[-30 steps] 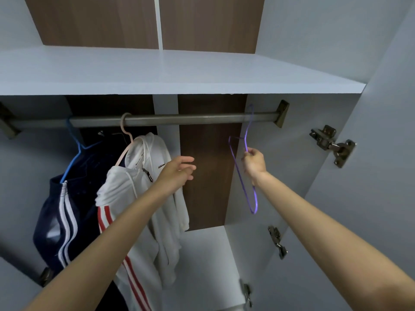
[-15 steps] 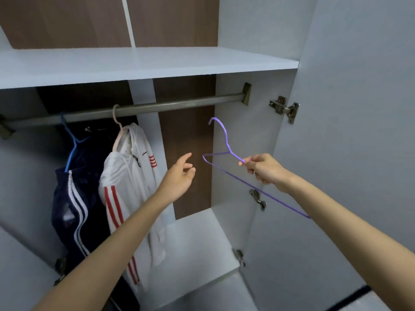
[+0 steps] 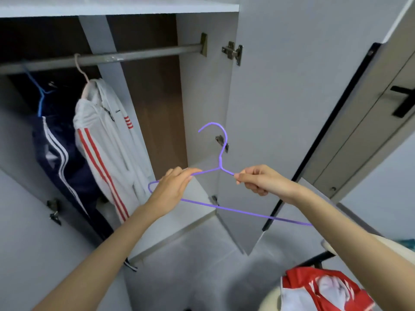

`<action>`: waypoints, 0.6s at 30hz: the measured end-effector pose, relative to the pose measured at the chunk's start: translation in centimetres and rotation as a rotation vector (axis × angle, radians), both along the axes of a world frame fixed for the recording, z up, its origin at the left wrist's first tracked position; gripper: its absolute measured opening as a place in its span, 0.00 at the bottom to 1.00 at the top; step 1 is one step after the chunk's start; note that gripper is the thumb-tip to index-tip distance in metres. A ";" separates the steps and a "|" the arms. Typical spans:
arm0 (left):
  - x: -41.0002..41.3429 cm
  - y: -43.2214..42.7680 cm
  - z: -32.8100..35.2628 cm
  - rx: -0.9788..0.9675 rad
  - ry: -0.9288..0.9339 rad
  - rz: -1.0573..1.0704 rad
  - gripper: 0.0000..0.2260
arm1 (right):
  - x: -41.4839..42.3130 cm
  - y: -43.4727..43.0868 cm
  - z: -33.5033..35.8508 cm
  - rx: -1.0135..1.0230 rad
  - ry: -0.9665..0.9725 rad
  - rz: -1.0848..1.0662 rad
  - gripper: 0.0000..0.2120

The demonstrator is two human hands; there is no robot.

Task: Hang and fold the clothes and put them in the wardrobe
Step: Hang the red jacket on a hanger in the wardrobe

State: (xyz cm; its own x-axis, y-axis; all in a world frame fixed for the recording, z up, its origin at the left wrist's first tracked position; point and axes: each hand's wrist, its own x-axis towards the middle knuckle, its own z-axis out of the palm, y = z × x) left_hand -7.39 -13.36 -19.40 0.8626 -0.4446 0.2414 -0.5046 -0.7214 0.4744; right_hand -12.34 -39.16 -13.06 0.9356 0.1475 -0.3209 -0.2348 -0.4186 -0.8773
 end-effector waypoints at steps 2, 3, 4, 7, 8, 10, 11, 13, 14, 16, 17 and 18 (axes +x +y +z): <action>-2.9 -1.1 -0.6 -0.085 -0.040 -0.007 0.12 | -3.0 -1.0 -1.1 0.030 0.003 -0.034 0.11; -4.5 -1.7 -0.9 -0.152 -0.039 0.010 0.09 | -4.5 -1.6 -1.7 0.031 0.001 -0.050 0.11; -6.3 -2.4 -1.2 -0.250 -0.004 0.041 0.07 | -6.1 -2.2 -2.3 0.025 -0.004 -0.062 0.10; -11.8 -4.2 -2.4 -0.458 0.126 0.151 0.07 | -11.1 -3.6 -3.9 -0.009 -0.029 -0.069 0.05; -13.7 -4.8 -3.0 -0.465 0.144 0.158 0.07 | -12.7 -4.0 -4.3 -0.021 -0.048 -0.061 0.04; -17.5 -6.0 -3.8 -0.470 0.187 0.134 0.06 | -15.8 -4.4 -5.0 -0.024 -0.109 -0.030 0.02; -19.2 -6.6 -4.1 -0.476 0.217 0.116 0.05 | -17.2 -4.5 -5.4 -0.013 -0.147 -0.011 0.02; -22.3 -7.5 -4.5 -0.489 0.264 0.085 0.05 | -19.8 -4.6 -6.0 0.017 -0.215 0.006 0.02; -23.6 -7.9 -4.7 -0.495 0.280 0.079 0.05 | -20.9 -4.6 -6.3 0.029 -0.240 0.003 0.02; -25.7 -8.4 -5.0 -0.504 0.310 0.079 0.05 | -22.9 -4.7 -6.9 0.031 -0.272 -0.012 0.02; -26.6 -8.5 -5.2 -0.501 0.321 0.084 0.06 | -23.9 -4.7 -7.3 0.026 -0.272 -0.022 0.03; -27.5 -8.7 -5.5 -0.490 0.326 0.089 0.06 | -24.8 -4.8 -7.7 0.025 -0.259 -0.039 0.05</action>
State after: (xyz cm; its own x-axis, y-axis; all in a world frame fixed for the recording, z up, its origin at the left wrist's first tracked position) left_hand -34.85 -22.01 -24.90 0.9557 -0.2703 0.1167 -0.2244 -0.4120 0.8831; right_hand -37.12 -43.94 -20.80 0.9912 0.1148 -0.0665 -0.0164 -0.3916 -0.9200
